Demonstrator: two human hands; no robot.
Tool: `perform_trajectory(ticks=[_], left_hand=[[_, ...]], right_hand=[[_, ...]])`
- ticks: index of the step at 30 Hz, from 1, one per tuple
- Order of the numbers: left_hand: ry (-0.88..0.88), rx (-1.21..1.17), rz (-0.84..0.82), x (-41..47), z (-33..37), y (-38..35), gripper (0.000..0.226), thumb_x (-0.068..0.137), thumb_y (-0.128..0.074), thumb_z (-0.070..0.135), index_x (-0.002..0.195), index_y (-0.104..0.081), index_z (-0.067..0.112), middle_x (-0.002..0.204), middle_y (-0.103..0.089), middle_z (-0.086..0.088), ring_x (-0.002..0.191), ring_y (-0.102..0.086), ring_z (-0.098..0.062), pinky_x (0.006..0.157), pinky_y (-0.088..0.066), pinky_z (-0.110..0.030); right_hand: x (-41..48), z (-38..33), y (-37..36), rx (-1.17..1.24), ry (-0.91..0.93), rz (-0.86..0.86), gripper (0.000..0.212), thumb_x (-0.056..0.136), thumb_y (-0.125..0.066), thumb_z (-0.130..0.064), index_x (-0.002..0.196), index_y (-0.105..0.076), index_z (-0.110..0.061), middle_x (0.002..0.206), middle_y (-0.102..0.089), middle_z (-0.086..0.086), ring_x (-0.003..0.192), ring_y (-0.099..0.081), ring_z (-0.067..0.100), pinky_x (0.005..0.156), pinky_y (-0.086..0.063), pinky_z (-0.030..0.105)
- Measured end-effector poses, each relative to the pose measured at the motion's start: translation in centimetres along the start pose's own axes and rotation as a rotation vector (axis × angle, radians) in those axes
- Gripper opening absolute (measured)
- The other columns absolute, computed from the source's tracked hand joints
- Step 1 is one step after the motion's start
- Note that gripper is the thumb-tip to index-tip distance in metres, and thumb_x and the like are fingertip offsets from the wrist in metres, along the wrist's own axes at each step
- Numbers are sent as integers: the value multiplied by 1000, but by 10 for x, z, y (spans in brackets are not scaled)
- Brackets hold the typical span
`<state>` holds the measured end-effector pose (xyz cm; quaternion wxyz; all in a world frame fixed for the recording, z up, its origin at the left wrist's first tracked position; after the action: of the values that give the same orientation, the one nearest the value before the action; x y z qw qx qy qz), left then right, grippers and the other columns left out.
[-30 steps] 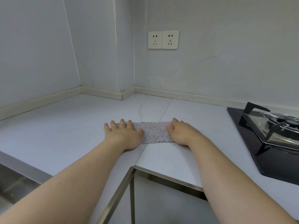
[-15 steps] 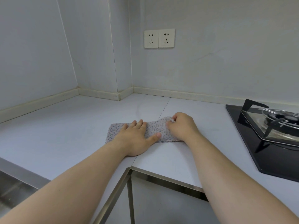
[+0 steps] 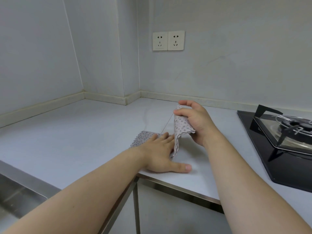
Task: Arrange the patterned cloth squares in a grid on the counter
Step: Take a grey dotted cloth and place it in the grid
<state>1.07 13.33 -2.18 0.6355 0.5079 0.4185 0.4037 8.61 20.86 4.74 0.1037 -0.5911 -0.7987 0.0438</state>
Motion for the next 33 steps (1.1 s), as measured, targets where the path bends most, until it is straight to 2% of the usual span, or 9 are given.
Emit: perform_trajectory(ticks=[4,8,11,13,15,18,23,30,33], left_hand=[[7,-623,28,-13,-18,28,96,73,-59,84,151,-38,33,147,-52,13,137,-47,-10,119,-33,-36],[186,-1146,294,-18,-67,48,109,62,-50,96,139,-58,19,119,-72,4,109,-69,-13,102,-49,-37],[473,-1331,376,-24,-108,28,114,60,-53,98,135,-60,12,126,-70,-9,113,-68,-27,104,-50,-47],[574,-1305,437,-33,-123,23,89,75,-67,76,132,-60,8,120,-72,-11,107,-70,-28,100,-54,-47],[583,-1258,479,-36,-128,24,59,87,-78,33,136,-56,10,117,-70,-14,101,-70,-27,85,-58,-38],[606,-1141,487,-39,-130,27,59,83,-73,2,136,-55,21,115,-67,-14,98,-67,-29,73,-56,-34],[573,-896,592,-40,-127,41,45,85,-73,9,124,-55,23,100,-62,7,86,-65,-15,72,-58,-31],[529,-639,658,-39,-128,46,39,93,-68,21,130,-57,20,99,-59,9,83,-58,-7,67,-43,-18],[544,-401,594,-37,-126,47,46,94,-66,30,137,-52,24,117,-64,8,105,-61,-16,86,-49,-30]], right_hand=[[0,1,-2,-35,1,-9,42,85,-71,-2,122,-64,-21,97,-72,7,76,-69,20,75,-58,39],[-4,13,-23,-126,-45,-190,45,89,-71,-9,129,-60,-27,82,-74,4,69,-64,22,60,-47,35],[-16,19,-45,-145,-76,-391,39,94,-67,-12,131,-60,-20,99,-77,12,82,-71,26,57,-47,29],[-11,15,-36,-191,-36,-307,30,94,-66,-11,123,-65,-16,98,-78,13,79,-71,24,56,-45,27],[0,12,-17,-367,44,-121,23,89,-68,-10,111,-71,-18,88,-78,7,71,-66,17,54,-42,23],[9,15,-2,-733,172,31,14,85,-71,-18,96,-75,-25,81,-73,-7,76,-64,10,71,-48,22],[15,40,-6,-1123,130,-69,23,90,-68,-45,100,-76,-27,97,-70,-11,96,-63,11,89,-51,29],[16,48,-9,-1075,87,-137,30,93,-66,-48,90,-71,-19,92,-70,-7,91,-64,13,81,-50,30],[15,49,-10,-1045,76,-150,34,94,-65,-49,89,-66,-15,86,-67,-5,82,-60,14,72,-46,30]])
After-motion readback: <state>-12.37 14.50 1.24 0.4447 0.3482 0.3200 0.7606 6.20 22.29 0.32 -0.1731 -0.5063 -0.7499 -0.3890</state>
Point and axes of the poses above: each hand's wrist, its own x-axis towards the middle knuckle, its own y-axis out of the back of the hand, z = x × y, the point moved 10 cm from there along x, towards the middle knuckle
